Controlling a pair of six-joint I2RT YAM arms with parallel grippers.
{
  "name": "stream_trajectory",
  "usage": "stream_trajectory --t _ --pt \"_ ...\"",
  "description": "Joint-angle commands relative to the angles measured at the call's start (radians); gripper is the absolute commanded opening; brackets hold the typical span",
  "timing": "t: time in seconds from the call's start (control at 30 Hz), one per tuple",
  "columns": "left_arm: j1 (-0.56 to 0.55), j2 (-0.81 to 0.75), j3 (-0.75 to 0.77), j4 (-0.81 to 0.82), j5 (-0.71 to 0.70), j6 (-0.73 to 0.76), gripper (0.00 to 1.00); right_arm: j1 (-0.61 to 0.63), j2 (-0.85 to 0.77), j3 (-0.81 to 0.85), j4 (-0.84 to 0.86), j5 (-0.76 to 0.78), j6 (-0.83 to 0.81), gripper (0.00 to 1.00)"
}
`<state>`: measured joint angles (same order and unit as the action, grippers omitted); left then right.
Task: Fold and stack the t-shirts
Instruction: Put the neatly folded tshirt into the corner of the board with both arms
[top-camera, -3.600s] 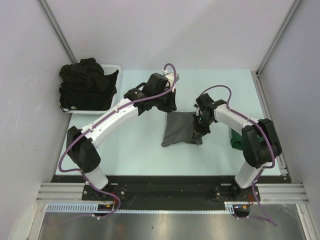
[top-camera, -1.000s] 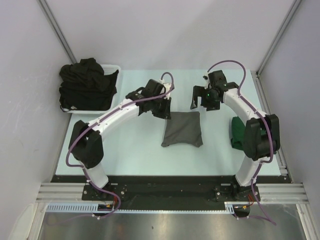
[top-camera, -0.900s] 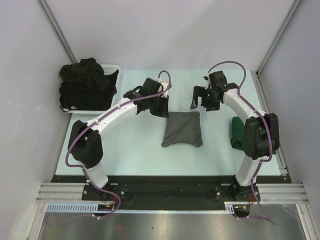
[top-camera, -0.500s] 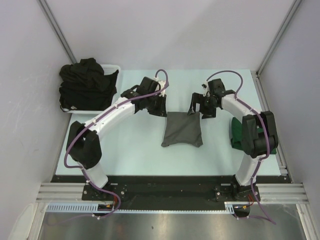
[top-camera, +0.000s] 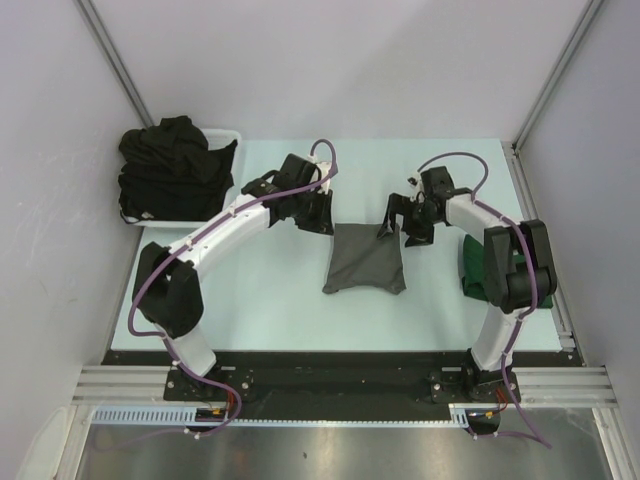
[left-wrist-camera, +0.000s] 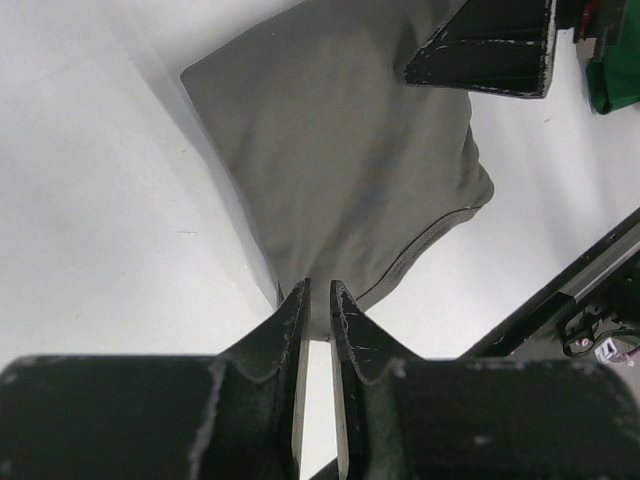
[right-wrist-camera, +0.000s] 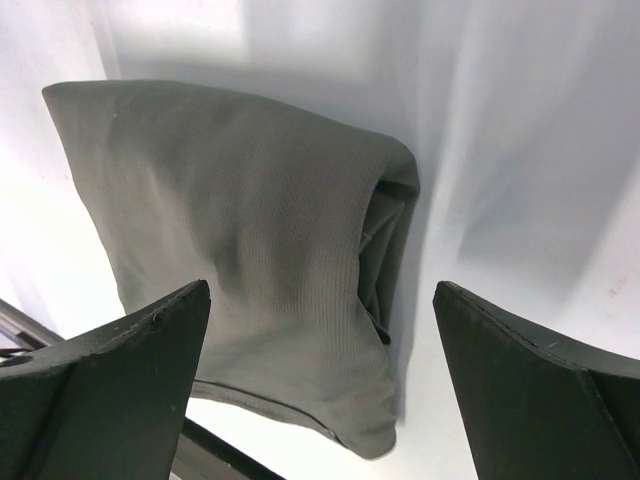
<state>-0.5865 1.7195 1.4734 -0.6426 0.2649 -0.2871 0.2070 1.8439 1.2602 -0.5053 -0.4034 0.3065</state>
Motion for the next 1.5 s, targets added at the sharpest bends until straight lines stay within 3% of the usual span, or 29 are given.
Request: stream_trajectory --t 0.0,0.93,1.03,1.07,1.1,1.33,1.47 --pt "0.005 -0.047 0.034 0.0 0.013 0.003 0.17 -0.003 0.031 -0.016 0.071 -0.049 0.028 1.0" --pt "0.005 -0.077 0.013 -0.022 0.028 -0.003 0.17 0.008 0.08 -0.11 0.202 -0.124 0.048 0.99" --pt "0.005 -0.081 0.016 -0.022 0.025 -0.003 0.17 0.009 0.095 -0.108 0.205 -0.147 0.051 0.72" --pt "0.004 -0.081 0.015 -0.023 0.022 -0.003 0.17 0.009 0.104 -0.108 0.206 -0.155 0.054 0.43" --pt "0.005 -0.081 0.015 -0.023 0.022 -0.003 0.17 0.006 0.109 -0.104 0.199 -0.158 0.055 0.33" --pt "0.004 -0.084 0.018 -0.02 0.016 -0.003 0.18 0.008 0.127 -0.099 0.186 -0.17 0.046 0.07" --pt "0.002 -0.081 0.013 -0.022 -0.003 0.002 0.18 0.008 0.133 -0.094 0.186 -0.175 0.048 0.0"
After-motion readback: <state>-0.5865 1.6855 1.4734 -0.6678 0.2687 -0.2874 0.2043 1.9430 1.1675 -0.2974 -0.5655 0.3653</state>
